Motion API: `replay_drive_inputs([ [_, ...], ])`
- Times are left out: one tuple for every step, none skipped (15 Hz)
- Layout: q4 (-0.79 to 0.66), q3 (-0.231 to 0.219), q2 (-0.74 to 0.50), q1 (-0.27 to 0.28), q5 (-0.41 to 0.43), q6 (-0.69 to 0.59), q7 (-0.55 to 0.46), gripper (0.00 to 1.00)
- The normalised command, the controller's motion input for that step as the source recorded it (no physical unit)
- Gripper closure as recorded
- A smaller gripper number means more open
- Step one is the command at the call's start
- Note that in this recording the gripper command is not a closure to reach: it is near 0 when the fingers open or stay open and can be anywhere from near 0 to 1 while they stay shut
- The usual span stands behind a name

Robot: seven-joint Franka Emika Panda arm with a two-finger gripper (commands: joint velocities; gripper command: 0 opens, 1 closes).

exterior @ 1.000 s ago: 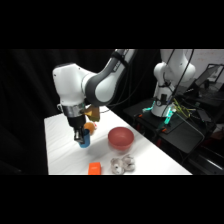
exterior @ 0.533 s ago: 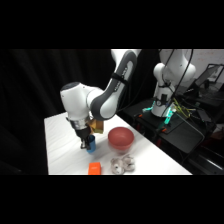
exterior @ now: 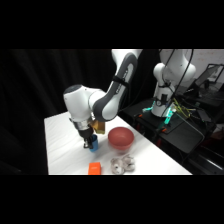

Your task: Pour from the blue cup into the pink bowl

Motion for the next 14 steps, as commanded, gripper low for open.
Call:
replay_drive_inputs([
  [-0.15,-0.107,-0.2,0.102,-0.141,0.06,0.12,0.0],
  [-0.18,-0.125,-0.26,0.123,-0.169,0.05,0.15,0.0],
  [-0.25,-0.06,-0.41,0.074,-0.127,-0.08,0.04,0.0],
  [-0.39,-0.066,-0.58,0.092,-0.172,-0.11,0.01,0.0],
  [-0.49,-0.069,-0.71,0.098,-0.205,-0.13,-0.02,0.0],
  [-0.54,-0.041,-0.79,0.064,-0.193,-0.19,-0.09,0.0],
  [-0.55,-0.018,-0.81,0.033,-0.188,-0.22,-0.14,0.0],
  [-0.58,0.017,-0.89,0.005,-0.191,-0.27,-0.23,0.0],
  [-0.57,0.09,-0.91,-0.062,-0.096,-0.32,-0.33,0.0],
  [-0.53,0.127,-0.9,-0.085,-0.062,-0.34,-0.36,0.0],
  [-0.47,0.142,-0.88,-0.096,-0.047,-0.38,-0.34,0.0],
  [-0.4,0.13,-0.86,-0.085,-0.078,-0.43,-0.25,0.0],
  [-0.33,0.118,-0.84,-0.086,-0.124,-0.51,-0.21,0.0],
  [-0.33,0.121,-0.82,-0.107,-0.133,-0.43,-0.24,0.0],
])
